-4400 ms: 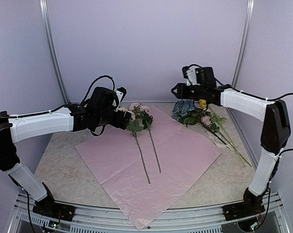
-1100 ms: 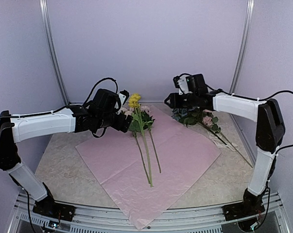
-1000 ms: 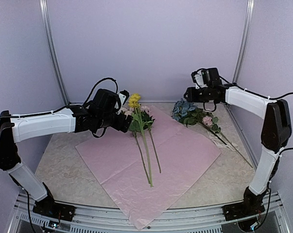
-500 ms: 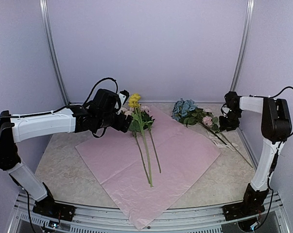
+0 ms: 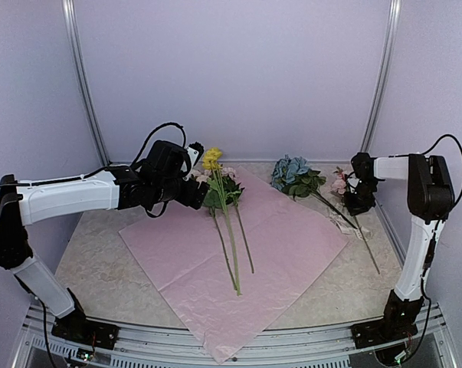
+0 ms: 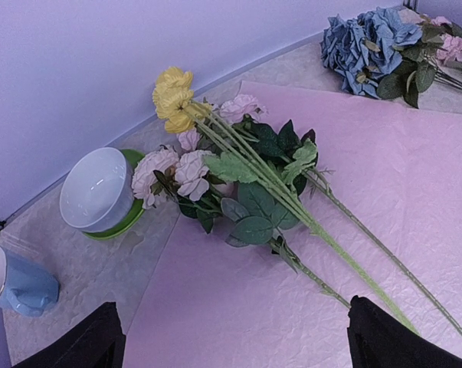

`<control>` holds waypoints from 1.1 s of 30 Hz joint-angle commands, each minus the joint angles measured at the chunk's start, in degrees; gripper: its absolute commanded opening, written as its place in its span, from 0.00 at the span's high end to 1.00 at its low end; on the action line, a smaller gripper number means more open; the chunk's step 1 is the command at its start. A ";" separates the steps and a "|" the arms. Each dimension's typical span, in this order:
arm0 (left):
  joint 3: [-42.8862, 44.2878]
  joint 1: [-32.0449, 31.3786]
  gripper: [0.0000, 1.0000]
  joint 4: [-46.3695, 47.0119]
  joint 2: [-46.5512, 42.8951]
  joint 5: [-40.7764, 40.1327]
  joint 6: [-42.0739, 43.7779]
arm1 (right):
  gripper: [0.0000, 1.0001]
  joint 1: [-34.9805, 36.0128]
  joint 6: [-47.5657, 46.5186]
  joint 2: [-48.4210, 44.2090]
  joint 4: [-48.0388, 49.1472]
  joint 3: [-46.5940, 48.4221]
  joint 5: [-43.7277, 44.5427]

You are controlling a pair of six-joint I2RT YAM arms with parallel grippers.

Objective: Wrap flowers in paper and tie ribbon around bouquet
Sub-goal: Pick up the fake flower from the corner of the board, then place the fake flower on the flattened wrapping paper.

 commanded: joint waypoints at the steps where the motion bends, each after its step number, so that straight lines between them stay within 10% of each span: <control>1: -0.12 -0.47 0.01 0.52 -0.04 -0.66 0.87 | 0.94 -0.67 -1.64 -0.08 -0.79 1.54 4.31; 13: -0.13 -0.43 0.01 0.41 0.51 -0.67 0.96 | 1.00 2.73 -0.48 -16.36 3.08 0.78 25.07; 18: -0.03 -0.43 0.01 0.42 0.34 -0.53 0.88 | 1.00 7.40 -5.88 -30.77 20.99 -6.19 40.99; 22: -0.02 -0.40 0.01 0.38 0.38 -0.72 0.85 | 1.00 9.21 -3.63 -46.10 37.13 -16.24 14.73; 27: -0.03 -0.35 0.01 0.33 0.82 -0.81 0.92 | 1.00 16.16 25.96 -44.19 47.66 -20.17 -23.22; 33: 0.07 -0.40 0.01 0.20 0.14 -0.50 0.66 | 1.00 32.50 38.05 -23.69 53.35 -13.19 -28.19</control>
